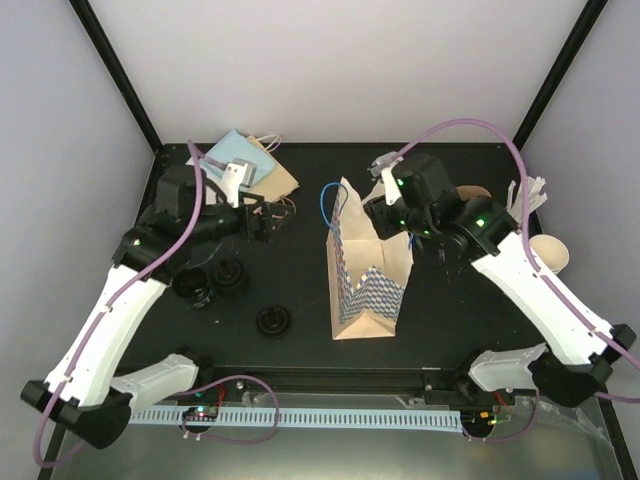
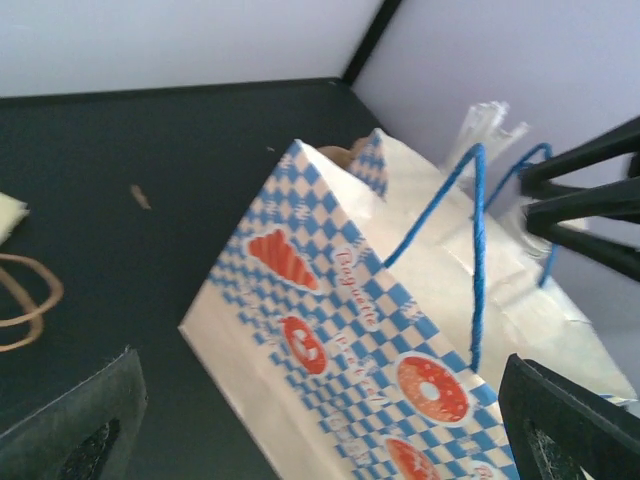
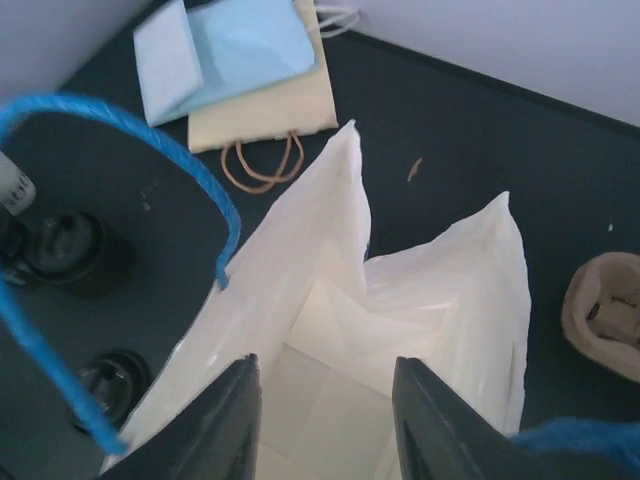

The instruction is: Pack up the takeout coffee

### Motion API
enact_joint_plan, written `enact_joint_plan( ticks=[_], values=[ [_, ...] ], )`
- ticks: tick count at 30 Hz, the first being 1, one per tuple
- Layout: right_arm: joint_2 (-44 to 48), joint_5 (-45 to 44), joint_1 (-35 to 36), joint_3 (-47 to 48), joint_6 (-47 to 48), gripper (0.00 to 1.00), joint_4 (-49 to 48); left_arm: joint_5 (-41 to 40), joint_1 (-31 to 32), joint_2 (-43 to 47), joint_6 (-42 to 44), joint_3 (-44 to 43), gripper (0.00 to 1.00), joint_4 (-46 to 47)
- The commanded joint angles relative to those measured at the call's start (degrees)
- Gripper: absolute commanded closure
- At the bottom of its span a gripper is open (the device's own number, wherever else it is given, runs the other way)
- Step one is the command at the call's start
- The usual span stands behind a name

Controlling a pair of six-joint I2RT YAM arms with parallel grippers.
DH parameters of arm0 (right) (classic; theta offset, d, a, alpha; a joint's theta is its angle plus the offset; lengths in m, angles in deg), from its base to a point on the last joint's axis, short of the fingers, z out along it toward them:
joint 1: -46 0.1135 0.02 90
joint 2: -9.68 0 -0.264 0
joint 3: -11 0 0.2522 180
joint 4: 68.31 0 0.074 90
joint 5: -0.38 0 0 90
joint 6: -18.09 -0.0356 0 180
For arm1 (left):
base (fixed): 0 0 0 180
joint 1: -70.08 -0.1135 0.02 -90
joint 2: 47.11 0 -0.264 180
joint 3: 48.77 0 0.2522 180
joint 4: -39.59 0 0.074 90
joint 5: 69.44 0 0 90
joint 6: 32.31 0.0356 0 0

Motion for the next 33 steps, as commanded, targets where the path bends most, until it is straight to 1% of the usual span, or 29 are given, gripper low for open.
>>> enact_joint_plan(
  ticks=[1, 2, 5, 6, 7, 8, 10, 13, 18, 19, 20, 23, 26, 28, 31, 33],
  values=[
    [4.46, -0.91, -0.01, 1.86, -0.77, 0.54, 0.22, -12.28, -0.24, 3.89, 3.41, -2.87, 0.01, -7.24],
    [5.64, -1.23, -0.08, 1.65, -1.12, 0.52, 0.22, -12.63, -0.26, 4.47, 3.73, -3.33, 0.01, -8.47],
    [9.42, -2.37, -0.06, -0.02, -2.64, 0.30, 0.06, -12.39, -0.24, 6.47, 4.12, -3.74, 0.01, -11.79],
    [10.89, -2.72, -0.07, -1.19, -3.28, 0.19, -0.05, -12.16, -0.24, 7.31, 4.28, -3.57, 0.01, -12.56],
    [12.54, -2.92, -0.02, -2.20, -3.93, 0.13, -0.06, -11.88, -0.24, 8.24, 4.44, -3.24, 0.01, -13.33],
    [13.68, -3.10, 0.00, -3.21, -4.49, 0.09, -0.03, -11.25, -0.24, 9.28, 4.49, -2.66, 0.01, -13.88],
    [15.43, -4.49, 0.00, -5.18, -5.63, 0.07, 0.51, -8.78, -0.24, 11.78, 4.46, -0.87, 0.01, -14.48],
    [16.64, -8.16, -0.01, -7.04, -8.86, 0.06, 2.73, -5.62, -0.24, 14.76, 2.87, 2.77, 0.01, -14.69],
    [17.01, -13.60, 0.00, -8.13, -16.38, 0.05, 6.86, 0.82, -0.18, 18.30, -3.16, 11.24, 0.01, -11.49],
    [16.67, -14.26, 0.00, -7.92, -18.19, 0.01, 8.26, 1.85, -0.11, 18.74, -4.40, 12.82, 0.01, -10.61],
    [16.23, -14.42, 0.00, -7.57, -20.06, 0.00, 9.63, 2.55, 0.11, 19.13, -5.75, 14.40, 0.01, -9.83],
    [14.32, -13.21, 0.00, -6.13, -25.25, 0.00, 13.51, 2.85, 1.20, 20.20, -8.51, 17.67, 0.01, -8.38],
    [13.28, -9.67, 0.00, -6.32, -25.60, 0.00, 15.00, 3.87, 2.88, 21.17, -11.17, 20.74, 0.01, -5.84],
    [13.69, -6.79, -0.04, -7.91, -23.86, 0.00, 13.72, 4.52, 4.35, 21.41, -12.88, 22.70, 0.01, -4.24],
    [16.83, -4.77, -0.01, -12.97, -23.77, 0.00, 10.20, 4.21, 6.48, 21.28, -14.39, 24.96, 0.01, -1.82],
    [18.14, -3.71, -0.01, -14.27, -24.38, 0.00, 8.88, 3.87, 7.95, 20.99, -15.65, 26.59, 0.01, -0.01]
  ],
)
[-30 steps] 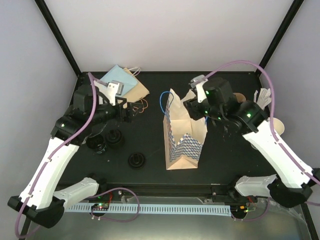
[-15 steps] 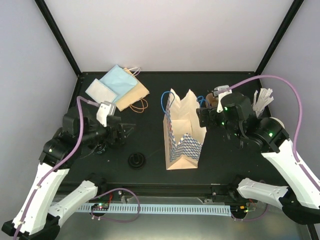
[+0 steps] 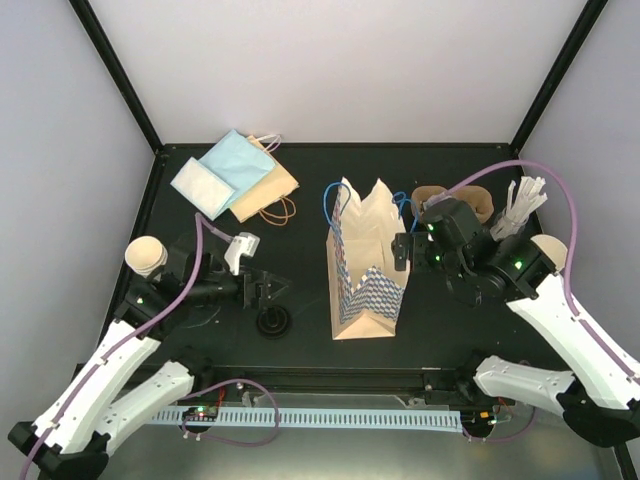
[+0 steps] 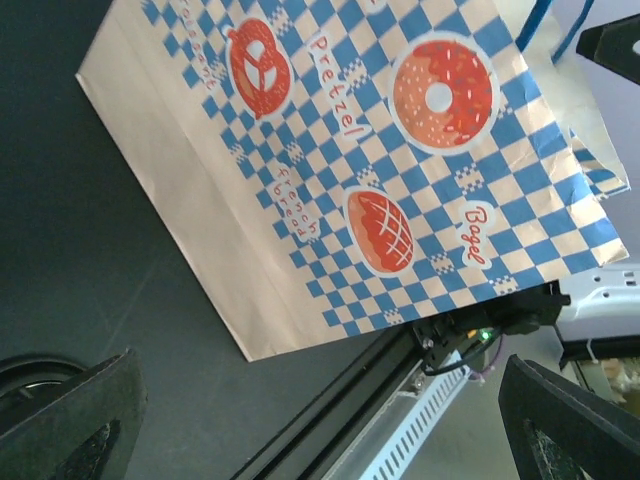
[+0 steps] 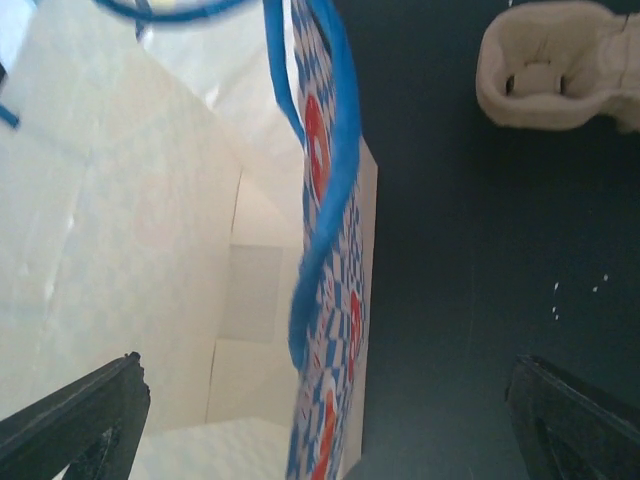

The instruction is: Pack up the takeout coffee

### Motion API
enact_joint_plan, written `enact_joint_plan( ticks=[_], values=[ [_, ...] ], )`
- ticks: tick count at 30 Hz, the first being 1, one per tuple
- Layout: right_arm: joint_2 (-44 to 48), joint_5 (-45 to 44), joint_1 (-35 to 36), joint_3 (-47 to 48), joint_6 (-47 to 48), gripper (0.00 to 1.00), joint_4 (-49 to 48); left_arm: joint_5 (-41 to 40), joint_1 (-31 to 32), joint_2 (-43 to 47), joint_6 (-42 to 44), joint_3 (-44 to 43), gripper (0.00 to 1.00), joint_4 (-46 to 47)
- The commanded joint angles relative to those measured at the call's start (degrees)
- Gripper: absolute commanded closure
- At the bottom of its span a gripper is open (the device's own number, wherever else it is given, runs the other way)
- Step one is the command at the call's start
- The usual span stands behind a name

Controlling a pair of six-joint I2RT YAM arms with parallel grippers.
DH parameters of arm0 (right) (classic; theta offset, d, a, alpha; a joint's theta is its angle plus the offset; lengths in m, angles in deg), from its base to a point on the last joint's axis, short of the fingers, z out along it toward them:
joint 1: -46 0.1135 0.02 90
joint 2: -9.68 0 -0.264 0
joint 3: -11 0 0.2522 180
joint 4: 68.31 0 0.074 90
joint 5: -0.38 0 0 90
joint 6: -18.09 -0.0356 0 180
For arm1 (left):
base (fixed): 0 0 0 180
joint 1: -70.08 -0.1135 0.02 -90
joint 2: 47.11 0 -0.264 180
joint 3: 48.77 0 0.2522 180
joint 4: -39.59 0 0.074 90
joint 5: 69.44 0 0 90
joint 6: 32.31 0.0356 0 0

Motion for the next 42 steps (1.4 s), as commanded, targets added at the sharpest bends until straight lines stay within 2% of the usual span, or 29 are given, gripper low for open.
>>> enact_joint_plan(
  ticks=[1, 6, 11, 17, 20, 24, 27, 31, 33, 36, 42],
  values=[
    [3.46, 3.91, 0.00, -2.81, -1.70, 0.00, -2.43, 1.19, 3.10, 0.09, -4.92, 3.01, 0.01, 7.09],
    [0.75, 5.50, -0.03, -0.88, -0.80, 0.07, -1.08, -0.13, 7.59, -1.98, -7.95, 7.23, 0.01, 13.62],
    [-4.15, 1.03, -0.07, 2.19, -1.35, 0.14, 2.69, -3.36, 12.38, -5.75, -9.43, 9.31, 0.01, 18.08],
    [-8.52, -4.82, 0.00, 5.40, -1.39, 0.38, 3.77, -8.55, 13.55, -7.28, -8.46, 9.21, 0.01, 19.47],
    [-10.08, -5.70, -0.01, 6.03, -0.40, 0.50, 2.29, -14.11, 13.40, -7.12, -6.75, 7.03, 0.01, 18.00],
    [-13.52, -7.93, 0.00, 7.66, -0.59, 0.55, 1.56, -19.14, 11.08, -7.52, -3.31, 1.34, 0.01, 12.19],
    [-16.31, -9.38, -0.29, 9.10, -0.79, 0.67, 0.75, -18.95, 6.99, -8.65, -0.05, -2.67, 0.01, 8.29],
    [-18.94, -8.78, -1.54, 11.84, -0.41, 0.82, -1.27, -14.65, -0.54, -9.92, 3.76, -6.33, 0.01, 5.79],
    [-20.34, -7.70, -2.65, 13.04, -0.18, 0.94, -2.62, -13.06, -3.40, -10.33, 5.45, -7.64, 0.01, 5.50],
    [-22.36, -6.30, -4.15, 15.53, 0.30, 0.98, -4.64, -11.92, -6.43, -11.36, 7.26, -9.91, 0.01, 4.69],
    [-27.26, -4.63, -6.51, 21.80, 1.54, 0.99, -6.34, -10.03, -10.05, -13.19, 8.88, -12.35, 0.01, 4.34]
  ],
)
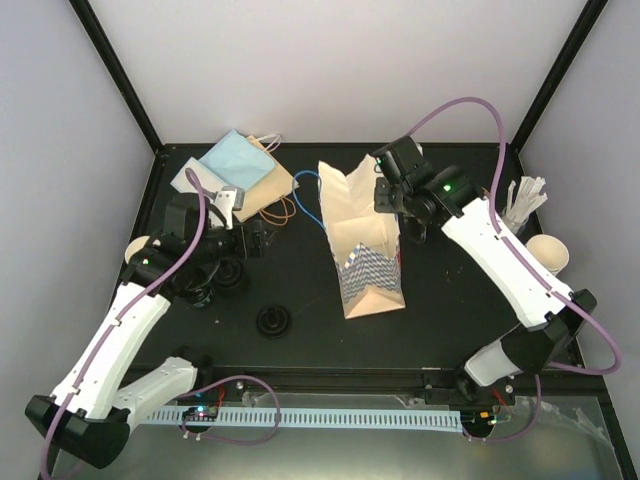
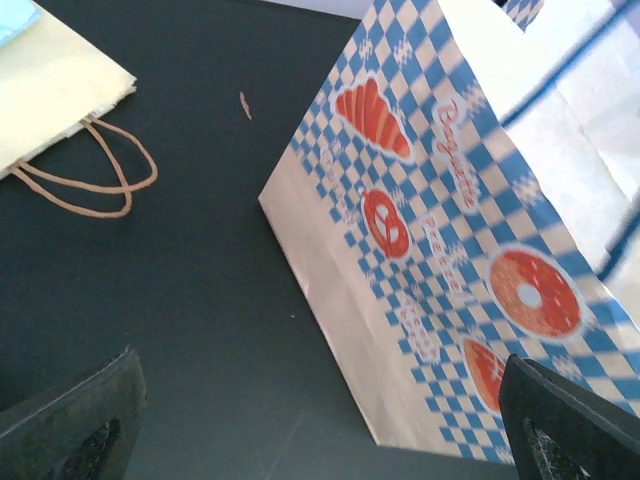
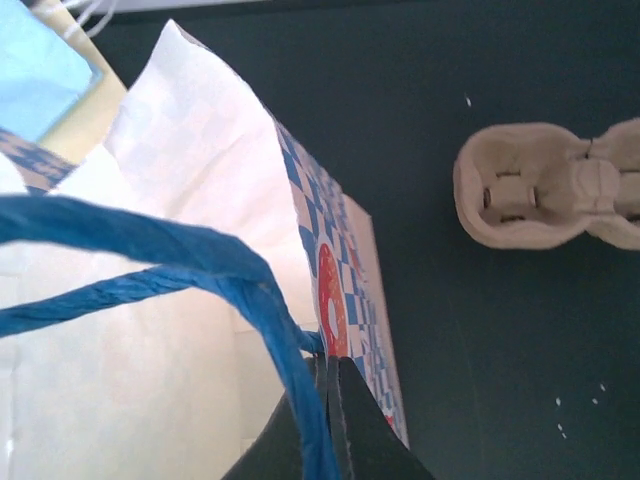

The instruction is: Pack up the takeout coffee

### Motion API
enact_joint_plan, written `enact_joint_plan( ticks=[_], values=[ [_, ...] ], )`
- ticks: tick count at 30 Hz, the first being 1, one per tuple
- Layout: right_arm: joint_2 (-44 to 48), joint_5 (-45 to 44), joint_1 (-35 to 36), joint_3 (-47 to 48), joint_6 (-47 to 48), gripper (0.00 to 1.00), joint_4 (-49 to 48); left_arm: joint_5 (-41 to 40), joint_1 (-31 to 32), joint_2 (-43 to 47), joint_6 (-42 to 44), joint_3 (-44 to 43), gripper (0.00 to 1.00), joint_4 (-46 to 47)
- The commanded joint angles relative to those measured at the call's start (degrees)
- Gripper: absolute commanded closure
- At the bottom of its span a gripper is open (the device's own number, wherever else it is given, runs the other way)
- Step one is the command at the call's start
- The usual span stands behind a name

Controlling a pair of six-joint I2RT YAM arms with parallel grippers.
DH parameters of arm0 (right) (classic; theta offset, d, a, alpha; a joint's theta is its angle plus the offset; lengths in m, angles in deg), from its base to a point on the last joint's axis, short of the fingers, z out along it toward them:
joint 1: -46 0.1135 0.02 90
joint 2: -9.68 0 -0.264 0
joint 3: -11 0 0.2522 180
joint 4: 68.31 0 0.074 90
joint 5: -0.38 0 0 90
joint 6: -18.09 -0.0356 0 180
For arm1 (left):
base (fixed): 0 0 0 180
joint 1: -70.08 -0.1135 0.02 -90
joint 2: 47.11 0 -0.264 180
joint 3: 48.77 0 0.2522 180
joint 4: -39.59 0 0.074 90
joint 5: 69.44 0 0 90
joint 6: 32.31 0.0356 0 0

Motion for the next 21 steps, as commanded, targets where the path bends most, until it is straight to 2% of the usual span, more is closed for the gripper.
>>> enact_joint_plan(
  ticks=[1, 12, 21],
  values=[
    [-3.44, 0.89, -1.69, 5.35, 0.77, 0.99, -3.16, 2.70, -2.36, -0.66, 2.94, -3.10, 0.01, -1.28],
    [-7.44, 10.33, -5.52, 7.22, -6.58, 0.99, -12.26, 3.40, -4.72, -0.84, 4.07, -4.19, 0.01, -0.80],
    [-12.59, 12.91, -5.56, 14.27, -9.49, 0.99, -12.04, 4.19, -5.86, -0.33, 5.65, -5.57, 0.01, -1.98]
  ],
)
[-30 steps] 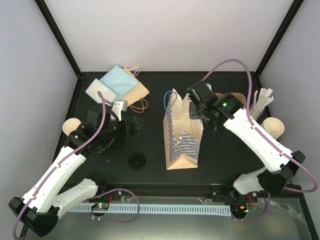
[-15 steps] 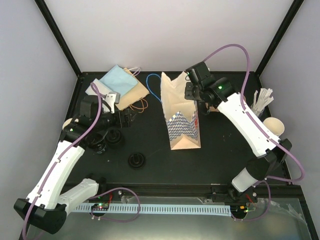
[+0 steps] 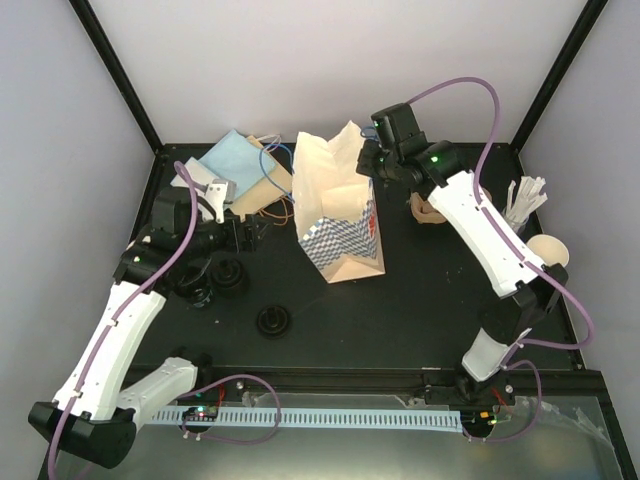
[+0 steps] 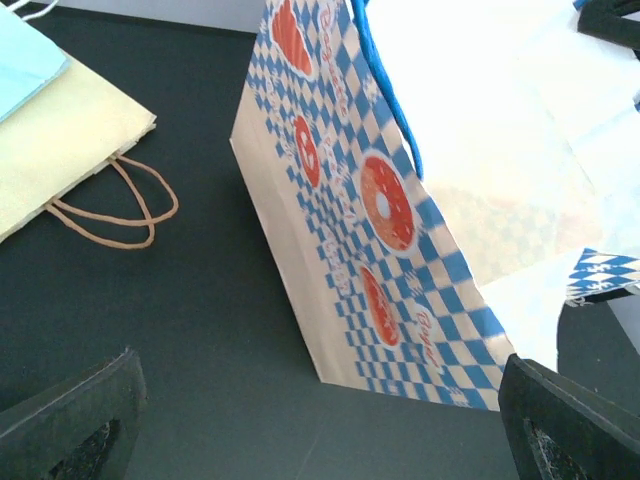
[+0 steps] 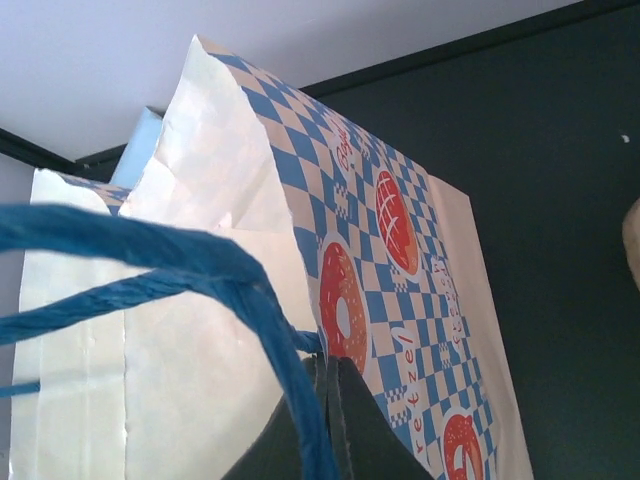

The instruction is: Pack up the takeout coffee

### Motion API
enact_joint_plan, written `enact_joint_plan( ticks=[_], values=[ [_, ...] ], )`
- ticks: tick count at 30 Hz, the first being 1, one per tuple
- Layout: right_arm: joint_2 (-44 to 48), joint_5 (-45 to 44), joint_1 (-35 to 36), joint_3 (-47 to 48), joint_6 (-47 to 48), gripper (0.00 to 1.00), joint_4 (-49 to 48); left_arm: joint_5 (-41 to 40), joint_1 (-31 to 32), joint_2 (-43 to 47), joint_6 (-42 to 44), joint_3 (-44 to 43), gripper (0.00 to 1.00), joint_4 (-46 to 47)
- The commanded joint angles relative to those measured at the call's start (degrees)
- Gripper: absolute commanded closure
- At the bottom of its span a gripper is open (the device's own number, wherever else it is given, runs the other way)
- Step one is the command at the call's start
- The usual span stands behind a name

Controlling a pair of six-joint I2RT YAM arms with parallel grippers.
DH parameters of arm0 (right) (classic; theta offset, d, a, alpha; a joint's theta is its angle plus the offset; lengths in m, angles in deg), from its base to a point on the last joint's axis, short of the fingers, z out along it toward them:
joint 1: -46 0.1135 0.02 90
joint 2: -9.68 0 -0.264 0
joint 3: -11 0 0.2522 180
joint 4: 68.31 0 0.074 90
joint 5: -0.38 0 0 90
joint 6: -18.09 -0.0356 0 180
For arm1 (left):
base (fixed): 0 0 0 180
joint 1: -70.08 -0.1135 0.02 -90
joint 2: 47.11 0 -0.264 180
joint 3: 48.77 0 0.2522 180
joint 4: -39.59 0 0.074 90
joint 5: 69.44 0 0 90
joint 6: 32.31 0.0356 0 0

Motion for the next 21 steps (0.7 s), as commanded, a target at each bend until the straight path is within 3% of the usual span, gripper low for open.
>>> enact_joint_plan(
  ticks=[1, 6, 12, 17, 21],
  values=[
    [-1.82, 1.66, -0.11, 2.39, -3.40, 0.99, -2.39, 1.28, -0.96, 0.43, 1.68, -2.64, 0.01, -1.09],
    [-1.39, 0.65, -0.12, 1.58, -5.45, 0.96, -3.05, 1.48, -1.44, 1.14, 2.22, -2.88, 0.01, -1.45],
    [-0.06, -0.23, -0.12, -0.06, -3.63, 0.56, -2.62, 1.97, -1.47, 1.42, 4.39, -3.13, 0.01, -1.88],
    [1.97, -0.30, -0.14, -1.86, -0.44, 0.54, -1.36, -1.31, -1.55, 1.42, 3.60, -3.70, 0.01, -3.23],
    [5.01, 2.50, -0.12, -3.97, 4.56, 0.39, -2.88, 0.78, -1.64, 0.29, -0.10, -4.63, 0.01, -3.50]
  ],
)
